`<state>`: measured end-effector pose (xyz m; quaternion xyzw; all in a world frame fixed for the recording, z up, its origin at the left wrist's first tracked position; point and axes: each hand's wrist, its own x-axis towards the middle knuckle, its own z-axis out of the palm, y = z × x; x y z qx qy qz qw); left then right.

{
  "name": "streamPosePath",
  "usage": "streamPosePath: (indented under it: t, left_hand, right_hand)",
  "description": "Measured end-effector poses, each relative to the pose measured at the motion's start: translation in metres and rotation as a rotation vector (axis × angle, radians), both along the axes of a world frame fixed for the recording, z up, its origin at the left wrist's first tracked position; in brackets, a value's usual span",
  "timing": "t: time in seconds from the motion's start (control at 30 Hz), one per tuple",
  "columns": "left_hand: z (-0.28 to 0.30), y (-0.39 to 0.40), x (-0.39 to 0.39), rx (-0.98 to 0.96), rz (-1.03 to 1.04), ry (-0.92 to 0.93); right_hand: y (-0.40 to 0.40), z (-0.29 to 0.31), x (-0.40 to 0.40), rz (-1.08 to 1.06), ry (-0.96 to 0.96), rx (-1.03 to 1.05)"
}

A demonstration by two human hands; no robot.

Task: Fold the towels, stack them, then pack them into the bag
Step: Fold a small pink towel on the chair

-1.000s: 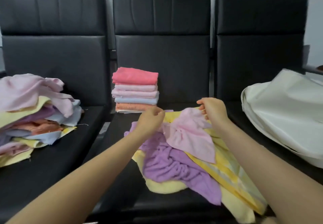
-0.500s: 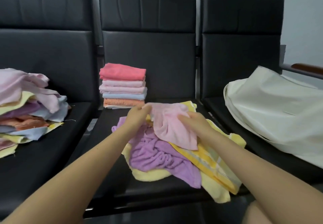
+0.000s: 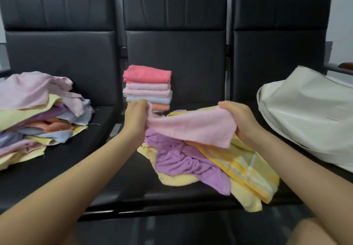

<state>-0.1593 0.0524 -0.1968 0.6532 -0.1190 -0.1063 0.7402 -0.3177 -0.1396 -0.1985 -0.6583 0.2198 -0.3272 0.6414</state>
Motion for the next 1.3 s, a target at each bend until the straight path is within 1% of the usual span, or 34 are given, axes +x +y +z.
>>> streamPosePath:
  t: [0.07,0.13,0.17,0.2,0.23,0.3,0.33,0.4,0.47,0.53,0.6,0.63,0.67,0.7,0.8,0.83,0.9,0.97,1.03,1.07,1.1,1.2,1.27,1.3]
  left_hand:
    - [-0.006,0.005,-0.003,0.221,-0.104,-0.115]
    - [-0.014,0.013,-0.005,0.581,-0.266,-0.309]
    - [-0.018,0.016,-0.006,0.758,-0.329,-0.397]
    - [-0.021,0.017,-0.007,0.893,-0.363,-0.454]
    - [-0.022,0.018,-0.008,0.967,-0.374,-0.474]
    - [-0.02,0.014,-0.009,1.014,-0.318,-0.523]
    - [-0.018,0.011,-0.009,1.024,-0.274,-0.566]
    - [-0.014,0.001,-0.006,0.998,-0.21,-0.605]
    - [-0.013,-0.012,-0.001,0.946,-0.22,-0.546]
    - [-0.017,-0.024,0.006,0.996,-0.262,-0.469]
    - [-0.022,-0.033,0.01,1.129,-0.336,-0.4]
    - [-0.025,-0.037,0.011,1.157,-0.358,-0.379]
    - [-0.026,-0.039,0.013,1.134,-0.36,-0.355]
    - [-0.027,-0.042,0.015,1.071,-0.346,-0.325]
    - [-0.026,-0.044,0.024,0.744,-0.263,-0.188]
    - [-0.024,-0.044,0.028,0.622,-0.227,-0.131]
    - [-0.024,-0.043,0.039,0.436,-0.125,-0.033]
    - [-0.026,-0.036,0.054,0.328,-0.032,0.011]
    - [-0.031,-0.028,0.068,0.294,0.015,0.011]
    - [-0.036,-0.025,0.075,0.291,0.021,0.002]
    - [-0.04,-0.023,0.08,0.293,0.022,-0.013]
    - [-0.045,-0.022,0.089,0.29,0.041,-0.066]
    - [-0.045,-0.024,0.092,0.272,0.049,-0.125]
    - [-0.045,-0.025,0.091,0.279,0.048,-0.164]
  right_hand:
    - [0.001,-0.015,-0.006,0.126,0.205,-0.023]
    - [0.005,-0.028,-0.015,0.336,0.524,-0.168]
    - [0.007,-0.03,-0.02,0.401,0.618,-0.233]
    - [0.008,-0.03,-0.022,0.415,0.643,-0.262]
    - [0.008,-0.028,-0.023,0.386,0.62,-0.244]
    - [0.007,-0.021,-0.021,0.28,0.52,-0.208]
    - [0.005,-0.02,-0.019,0.226,0.49,-0.244]
    - [-0.001,-0.024,-0.012,0.087,0.499,-0.429]
    - [-0.008,-0.028,-0.007,0.004,0.582,-0.576]
    - [-0.012,-0.03,-0.003,0.082,0.708,-0.6]
    - [-0.014,-0.03,0.002,0.164,0.734,-0.592]
    - [-0.012,-0.029,0.005,0.17,0.711,-0.581]
    - [-0.013,-0.029,0.008,0.159,0.66,-0.557]
    - [-0.014,-0.029,0.011,0.146,0.582,-0.512]
    - [-0.016,-0.025,0.018,0.156,0.319,-0.251]
    - [-0.016,-0.023,0.02,0.17,0.287,-0.188]
    - [-0.02,-0.021,0.021,0.211,0.34,-0.181]
    - [-0.026,-0.021,0.022,0.267,0.476,-0.26]
    - [-0.032,-0.028,0.024,0.296,0.54,-0.247]
    - [-0.034,-0.031,0.025,0.287,0.518,-0.197]
    - [-0.035,-0.035,0.026,0.259,0.458,-0.131]
    - [-0.039,-0.039,0.034,0.102,0.199,0.091]
    - [-0.046,-0.036,0.05,-0.041,0.118,0.124]
    - [-0.05,-0.034,0.059,-0.123,0.131,0.098]
